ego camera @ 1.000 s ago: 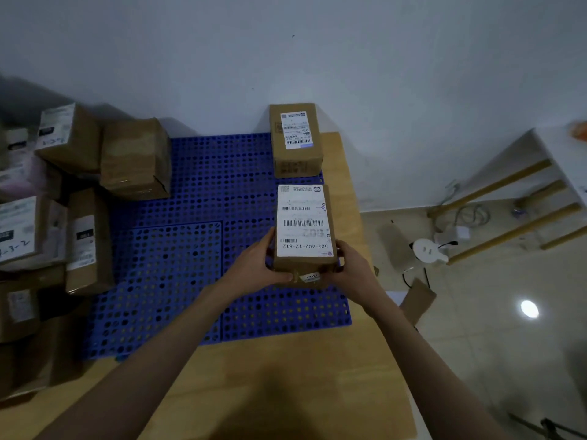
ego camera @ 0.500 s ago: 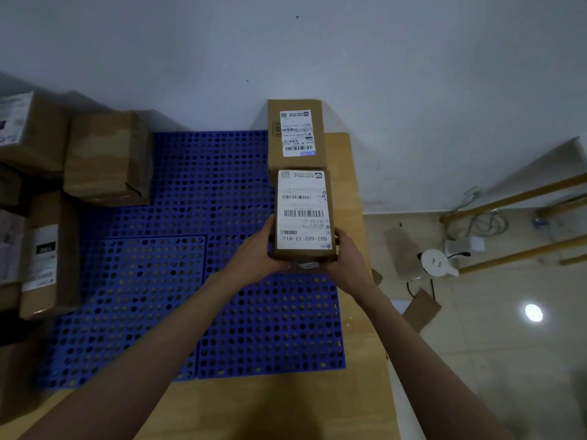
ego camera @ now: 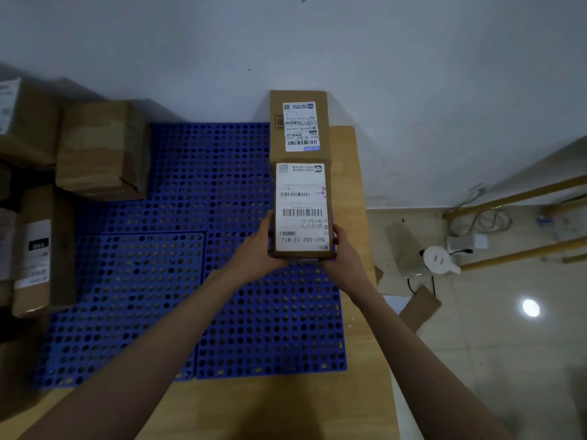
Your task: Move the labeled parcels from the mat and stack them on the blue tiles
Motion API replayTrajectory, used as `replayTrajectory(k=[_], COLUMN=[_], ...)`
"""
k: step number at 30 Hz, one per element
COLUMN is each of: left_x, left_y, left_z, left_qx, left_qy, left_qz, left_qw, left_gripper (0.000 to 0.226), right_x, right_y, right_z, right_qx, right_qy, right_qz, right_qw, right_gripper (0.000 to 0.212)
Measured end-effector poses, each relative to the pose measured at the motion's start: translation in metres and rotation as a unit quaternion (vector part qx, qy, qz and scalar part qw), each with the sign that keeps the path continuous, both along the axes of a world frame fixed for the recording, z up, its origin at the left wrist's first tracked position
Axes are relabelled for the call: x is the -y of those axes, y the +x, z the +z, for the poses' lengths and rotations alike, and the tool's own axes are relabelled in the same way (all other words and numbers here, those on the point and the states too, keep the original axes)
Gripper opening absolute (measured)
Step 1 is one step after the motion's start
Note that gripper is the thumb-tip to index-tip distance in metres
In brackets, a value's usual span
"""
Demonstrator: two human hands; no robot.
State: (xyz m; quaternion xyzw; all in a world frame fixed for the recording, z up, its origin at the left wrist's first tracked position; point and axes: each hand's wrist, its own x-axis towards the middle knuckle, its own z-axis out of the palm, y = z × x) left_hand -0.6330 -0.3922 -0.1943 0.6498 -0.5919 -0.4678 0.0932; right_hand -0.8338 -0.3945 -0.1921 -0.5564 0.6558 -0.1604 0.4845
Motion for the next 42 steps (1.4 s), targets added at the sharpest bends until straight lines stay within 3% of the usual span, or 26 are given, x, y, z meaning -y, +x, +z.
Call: replayTrajectory(k=[11,20,33,42], left_x=[-0.036,-0.091,-0.184,-0.241], left_y=[0.020,0.034,0.084,0.149], left_z=[0.023,0.064,0.103,0.121], left_qx=[0.074,0.158,0.255,0.251], left_qy=[0.068,0.043,0.045,0.028], left_qz=[-0.014,-0.045,-0.048,-0.021], left_qw=[0.995,0.985,0.965,0.967], left_gripper=[0.114,0.089,0.085,0.079], right_x=[-0.027,-0.064,-0.110,-0.147], right_y=[-0.016,-0.016,0.059,0.129], right_z=[0.035,0.071,0.112,0.131], right_qx=[-0.054,-0.121,-0.175,-0.179], right_qy=[0.018,0.047,0.008,-0.016], right_qz=[0.035,0.151,0.351,0.396], right_qw=[0.998,0.980,0.920,0.900], right_gripper=[0.071,0.050,0.064,0.064])
